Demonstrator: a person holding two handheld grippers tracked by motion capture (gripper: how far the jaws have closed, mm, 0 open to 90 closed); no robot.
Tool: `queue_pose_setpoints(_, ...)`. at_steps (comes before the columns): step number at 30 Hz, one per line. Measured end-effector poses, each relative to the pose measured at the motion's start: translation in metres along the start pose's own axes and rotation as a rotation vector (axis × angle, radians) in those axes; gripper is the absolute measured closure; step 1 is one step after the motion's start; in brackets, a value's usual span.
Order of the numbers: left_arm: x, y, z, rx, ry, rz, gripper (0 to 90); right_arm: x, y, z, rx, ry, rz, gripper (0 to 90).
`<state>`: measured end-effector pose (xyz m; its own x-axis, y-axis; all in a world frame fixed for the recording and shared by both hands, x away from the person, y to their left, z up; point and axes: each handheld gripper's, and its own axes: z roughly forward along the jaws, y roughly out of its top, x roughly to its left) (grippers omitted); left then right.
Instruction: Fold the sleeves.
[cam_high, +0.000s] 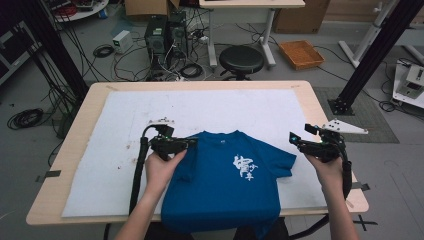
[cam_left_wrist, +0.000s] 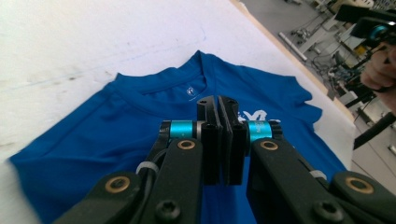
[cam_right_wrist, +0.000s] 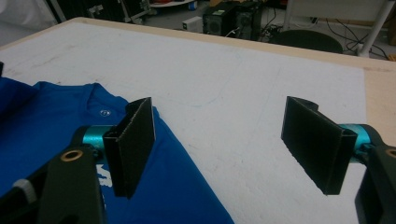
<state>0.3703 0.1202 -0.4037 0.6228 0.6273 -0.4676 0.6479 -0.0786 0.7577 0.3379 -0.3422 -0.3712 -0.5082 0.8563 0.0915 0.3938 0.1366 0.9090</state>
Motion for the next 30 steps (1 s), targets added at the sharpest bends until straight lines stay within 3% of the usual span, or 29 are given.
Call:
queue_pose_setpoints(3,0.0,-0.002,0.011,0.007,-0.008,0.016,86.0,-0.002,-0.002,0.001,0.007,-0.008,0.004,25.6)
queue_pose_setpoints(5,-0.001,-0.003,0.013,0.0,-0.021,0.041,80.3,-0.004,-0.004,0.001,0.016,-0.013,0.013,25.6)
queue_pose_setpoints(8,-0.002,-0.004,0.008,-0.031,-0.005,0.073,63.5,-0.007,-0.007,0.002,0.029,-0.024,0.021,26.0)
queue_pose_setpoints(10,-0.001,-0.005,0.004,-0.048,-0.005,0.089,59.3,-0.009,-0.008,0.003,0.039,-0.034,0.031,28.7)
queue_pose_setpoints(11,0.0,-0.006,-0.007,-0.084,0.016,0.128,57.0,-0.01,-0.009,0.003,0.045,-0.036,0.034,29.3)
queue_pose_setpoints(12,0.0,-0.006,-0.007,-0.084,0.016,0.128,56.3,-0.012,-0.01,0.004,0.052,-0.038,0.039,30.5)
queue_pose_setpoints(13,0.002,-0.009,-0.021,-0.123,0.046,0.186,54.0,-0.013,-0.012,0.004,0.059,-0.04,0.044,33.2)
queue_pose_setpoints(15,0.004,-0.01,-0.029,-0.139,0.066,0.208,51.2,-0.016,-0.015,0.006,0.076,-0.045,0.047,36.2)
queue_pose_setpoints(17,0.014,-0.015,-0.051,-0.155,0.115,0.253,47.9,-0.02,-0.019,0.008,0.099,-0.042,0.057,44.3)
queue_pose_setpoints(19,0.021,-0.018,-0.066,-0.165,0.154,0.26,47.6,-0.024,-0.025,0.011,0.127,-0.04,0.062,49.9)
queue_pose_setpoints(20,0.021,-0.018,-0.066,-0.165,0.154,0.26,47.0,-0.025,-0.028,0.012,0.142,-0.047,0.072,53.0)
queue_pose_setpoints(23,0.038,-0.026,-0.094,-0.177,0.218,0.262,46.7,-0.029,-0.038,0.016,0.186,-0.052,0.099,59.1)
queue_pose_setpoints(27,0.053,-0.033,-0.114,-0.194,0.243,0.228,46.7,-0.033,-0.05,0.022,0.252,-0.06,0.147,62.9)
queue_pose_setpoints(30,0.058,-0.036,-0.12,-0.2,0.248,0.214,46.7,-0.034,-0.055,0.024,0.272,-0.053,0.168,64.9)
